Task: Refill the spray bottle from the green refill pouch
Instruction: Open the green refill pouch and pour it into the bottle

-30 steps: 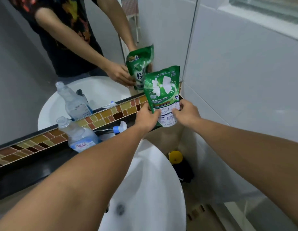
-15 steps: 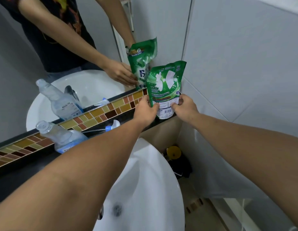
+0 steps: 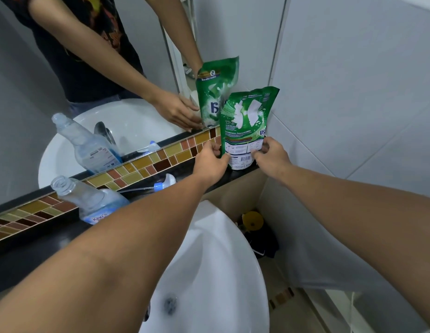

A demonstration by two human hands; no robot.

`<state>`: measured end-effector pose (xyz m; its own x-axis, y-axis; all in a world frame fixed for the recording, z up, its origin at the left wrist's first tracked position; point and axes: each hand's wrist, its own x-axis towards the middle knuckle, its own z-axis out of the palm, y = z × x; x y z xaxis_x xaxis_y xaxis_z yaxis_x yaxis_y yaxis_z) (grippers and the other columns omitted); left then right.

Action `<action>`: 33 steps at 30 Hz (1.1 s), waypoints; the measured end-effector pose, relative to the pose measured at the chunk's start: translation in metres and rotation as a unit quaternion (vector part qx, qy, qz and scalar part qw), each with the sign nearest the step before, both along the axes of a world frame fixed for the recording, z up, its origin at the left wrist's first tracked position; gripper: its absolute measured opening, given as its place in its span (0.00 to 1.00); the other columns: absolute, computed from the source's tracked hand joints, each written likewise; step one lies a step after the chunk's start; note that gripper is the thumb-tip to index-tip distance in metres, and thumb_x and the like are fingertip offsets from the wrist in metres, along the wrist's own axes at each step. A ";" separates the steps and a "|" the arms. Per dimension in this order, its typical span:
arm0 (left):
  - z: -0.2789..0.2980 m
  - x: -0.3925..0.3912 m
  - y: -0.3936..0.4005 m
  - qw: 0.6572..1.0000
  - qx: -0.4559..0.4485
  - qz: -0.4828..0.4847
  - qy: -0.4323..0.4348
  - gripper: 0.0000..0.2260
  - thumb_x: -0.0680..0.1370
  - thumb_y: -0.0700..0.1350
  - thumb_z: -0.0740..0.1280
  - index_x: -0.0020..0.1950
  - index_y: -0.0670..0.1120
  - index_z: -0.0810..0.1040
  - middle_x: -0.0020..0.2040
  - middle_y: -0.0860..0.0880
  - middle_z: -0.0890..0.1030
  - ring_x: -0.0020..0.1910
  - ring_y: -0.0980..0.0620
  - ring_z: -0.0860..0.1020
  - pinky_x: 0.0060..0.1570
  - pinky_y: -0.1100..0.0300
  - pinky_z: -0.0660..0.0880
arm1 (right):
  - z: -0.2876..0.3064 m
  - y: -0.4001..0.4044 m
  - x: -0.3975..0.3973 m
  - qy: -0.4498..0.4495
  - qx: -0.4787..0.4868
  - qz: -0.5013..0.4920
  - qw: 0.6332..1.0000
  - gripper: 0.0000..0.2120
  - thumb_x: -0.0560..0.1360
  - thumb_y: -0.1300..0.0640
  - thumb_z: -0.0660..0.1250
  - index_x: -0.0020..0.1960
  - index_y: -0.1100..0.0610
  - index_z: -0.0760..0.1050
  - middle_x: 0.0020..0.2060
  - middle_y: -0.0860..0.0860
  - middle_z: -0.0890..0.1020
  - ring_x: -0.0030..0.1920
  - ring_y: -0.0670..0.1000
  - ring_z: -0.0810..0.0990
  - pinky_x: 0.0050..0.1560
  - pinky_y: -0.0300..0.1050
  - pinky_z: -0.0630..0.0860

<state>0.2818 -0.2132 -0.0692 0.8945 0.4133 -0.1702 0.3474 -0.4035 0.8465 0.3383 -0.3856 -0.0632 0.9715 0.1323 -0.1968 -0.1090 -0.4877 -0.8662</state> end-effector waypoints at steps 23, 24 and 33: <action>0.003 -0.135 0.066 0.994 0.006 0.045 0.095 0.07 0.80 0.46 0.71 0.55 0.45 0.78 0.51 0.45 0.82 0.53 0.45 0.81 0.56 0.51 0.79 | -0.001 0.037 -0.068 0.028 -0.222 0.161 0.961 0.15 0.77 0.49 0.71 0.59 0.52 0.72 0.54 0.52 0.77 0.53 0.56 0.75 0.52 0.48 0.71; 0.005 -0.141 0.070 0.994 0.012 0.055 0.098 0.07 0.79 0.47 0.71 0.55 0.46 0.78 0.50 0.46 0.82 0.52 0.45 0.81 0.54 0.52 0.78 | 0.000 0.044 -0.071 0.022 -0.224 0.172 0.959 0.17 0.77 0.49 0.71 0.62 0.53 0.73 0.55 0.52 0.76 0.53 0.55 0.74 0.52 0.47 0.70; 0.004 -0.203 0.116 0.991 0.054 0.054 0.105 0.06 0.81 0.46 0.70 0.45 0.51 0.75 0.43 0.50 0.80 0.44 0.51 0.78 0.38 0.63 0.72 | 0.011 0.111 -0.104 -0.018 -0.237 0.255 0.937 0.19 0.77 0.49 0.72 0.66 0.52 0.74 0.58 0.51 0.78 0.55 0.54 0.78 0.51 0.48 0.74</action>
<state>0.0787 -0.0975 -0.0654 0.7932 0.5311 -0.2980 0.5582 -0.4384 0.7044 0.2342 -0.2748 -0.0517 0.8125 0.4877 -0.3193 0.2680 -0.7989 -0.5384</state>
